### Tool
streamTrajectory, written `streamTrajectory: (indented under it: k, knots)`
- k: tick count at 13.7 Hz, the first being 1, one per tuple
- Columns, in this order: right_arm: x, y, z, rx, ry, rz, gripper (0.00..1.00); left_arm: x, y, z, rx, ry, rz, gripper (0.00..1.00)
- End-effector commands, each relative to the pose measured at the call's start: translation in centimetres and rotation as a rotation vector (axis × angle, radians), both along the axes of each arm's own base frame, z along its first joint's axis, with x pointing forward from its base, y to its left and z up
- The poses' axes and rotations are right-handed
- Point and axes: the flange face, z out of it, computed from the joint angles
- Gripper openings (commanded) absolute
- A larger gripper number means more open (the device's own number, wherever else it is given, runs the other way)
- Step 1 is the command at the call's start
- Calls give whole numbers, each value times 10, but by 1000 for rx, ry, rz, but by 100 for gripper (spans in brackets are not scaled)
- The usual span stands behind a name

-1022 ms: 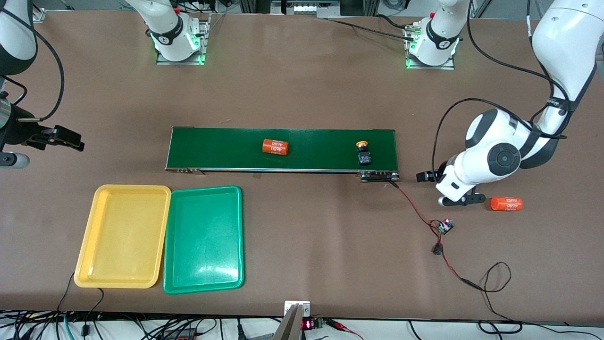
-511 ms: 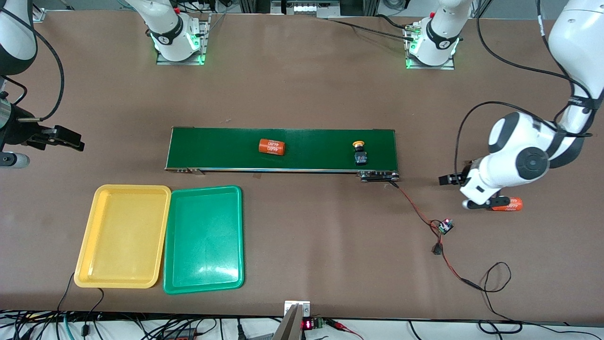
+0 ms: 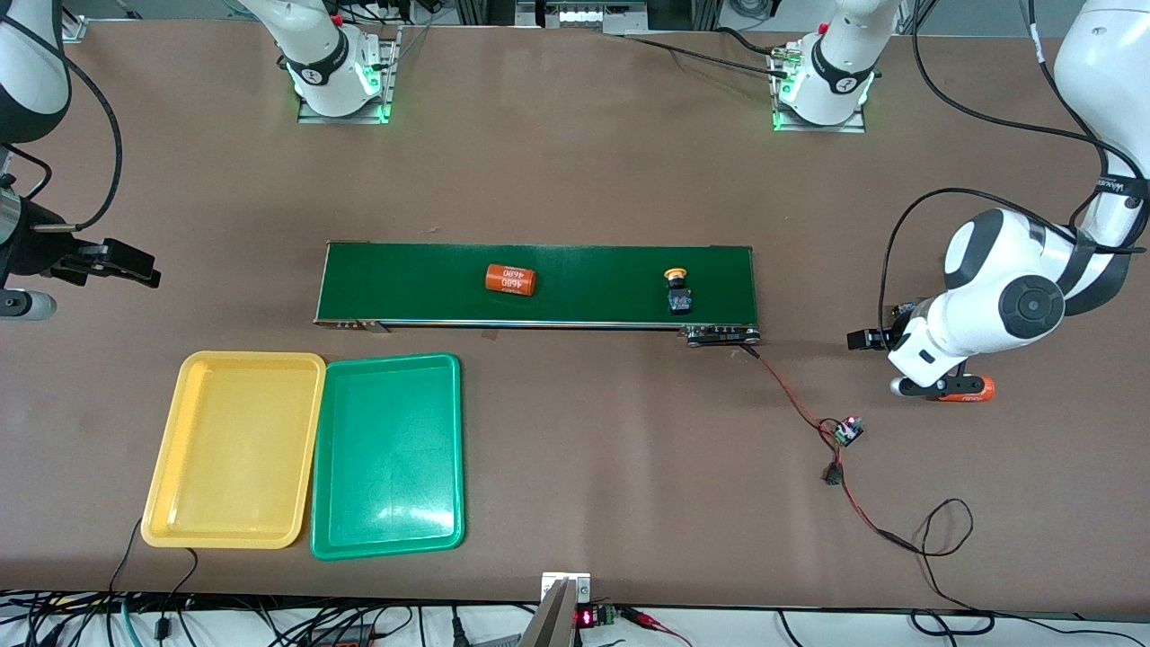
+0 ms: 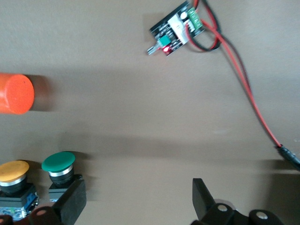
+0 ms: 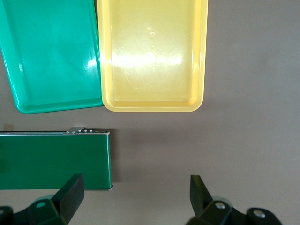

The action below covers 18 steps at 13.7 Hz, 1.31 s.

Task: Sort buttons by color to trays
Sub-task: 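Move the left gripper to the green-capped button and grasp it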

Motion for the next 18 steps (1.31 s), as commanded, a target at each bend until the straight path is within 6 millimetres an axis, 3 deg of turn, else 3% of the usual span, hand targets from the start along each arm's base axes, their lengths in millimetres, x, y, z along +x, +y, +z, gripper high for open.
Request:
streamTrajectory:
  k: [1, 5, 8, 12, 16, 18]
  knots:
    - [0, 1, 2, 22, 4, -6, 100, -2, 4, 19, 51, -24, -64, 100]
    - [-1, 0, 1, 33, 18, -10, 100, -7, -7, 35, 159, -26, -66, 100]
    - [-2, 0, 0, 35, 21, -12, 100, -10, 7, 40, 116, -6, -40, 100]
    - [-2, 1, -4, 39, 33, -11, 100, -21, 34, 29, 140, 11, 2, 100]
    - [-1, 2, -4, 51, 32, -13, 100, -43, 32, 31, 129, -15, 7, 100]
    - [-1, 2, -4, 51, 32, -13, 100, -45, 44, 25, 83, 9, 0, 100]
